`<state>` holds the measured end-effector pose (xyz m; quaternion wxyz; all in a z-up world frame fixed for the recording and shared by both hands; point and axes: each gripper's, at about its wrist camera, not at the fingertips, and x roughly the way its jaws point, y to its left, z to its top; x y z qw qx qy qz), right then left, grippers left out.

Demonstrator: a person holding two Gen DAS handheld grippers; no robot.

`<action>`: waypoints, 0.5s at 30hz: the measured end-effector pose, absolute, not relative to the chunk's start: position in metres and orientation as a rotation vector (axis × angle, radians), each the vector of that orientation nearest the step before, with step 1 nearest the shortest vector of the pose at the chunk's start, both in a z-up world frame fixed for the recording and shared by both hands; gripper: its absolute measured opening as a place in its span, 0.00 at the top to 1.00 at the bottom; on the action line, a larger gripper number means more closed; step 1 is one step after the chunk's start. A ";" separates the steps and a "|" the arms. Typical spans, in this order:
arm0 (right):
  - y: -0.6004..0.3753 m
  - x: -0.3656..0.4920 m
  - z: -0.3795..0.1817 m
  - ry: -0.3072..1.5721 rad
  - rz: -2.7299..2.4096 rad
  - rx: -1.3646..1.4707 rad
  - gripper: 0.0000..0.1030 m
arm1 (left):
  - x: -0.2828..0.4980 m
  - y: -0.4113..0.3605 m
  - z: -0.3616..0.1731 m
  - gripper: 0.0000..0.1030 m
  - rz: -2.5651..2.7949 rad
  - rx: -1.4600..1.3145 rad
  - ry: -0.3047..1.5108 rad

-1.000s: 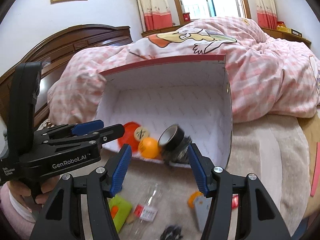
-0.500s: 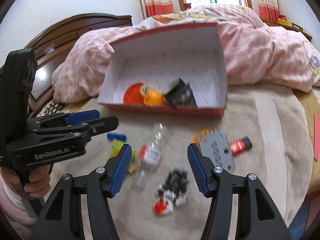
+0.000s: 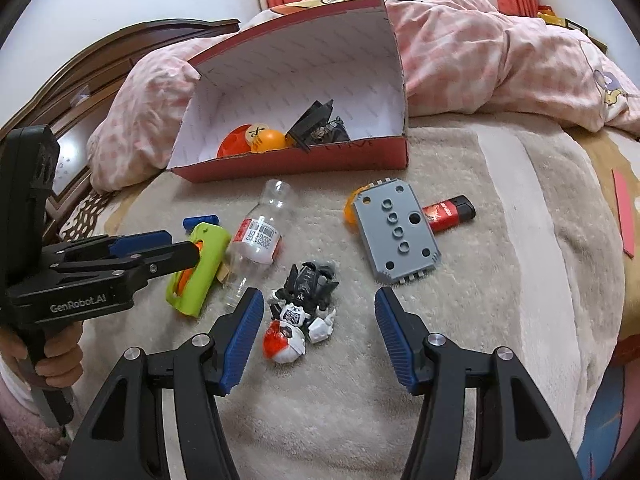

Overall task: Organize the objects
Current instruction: 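Withdraw both grippers from the box toward the remaining toys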

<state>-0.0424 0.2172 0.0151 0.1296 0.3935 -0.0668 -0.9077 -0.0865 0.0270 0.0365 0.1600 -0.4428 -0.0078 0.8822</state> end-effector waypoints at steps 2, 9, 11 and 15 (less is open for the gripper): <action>0.217 -0.042 0.014 -0.194 -2.636 1.143 0.42 | -0.083 0.031 0.034 0.48 2.494 -1.273 -0.020; 0.215 -0.041 0.013 -0.186 -2.637 1.144 0.42 | -0.082 0.047 0.019 0.48 2.486 -1.313 0.071; 0.215 -0.041 0.013 -0.192 -2.638 1.146 0.42 | -0.082 0.049 0.018 0.48 2.500 -1.306 0.088; 0.214 -0.041 0.013 -0.191 -2.637 1.150 0.42 | -0.083 0.051 0.017 0.48 2.519 -1.283 0.129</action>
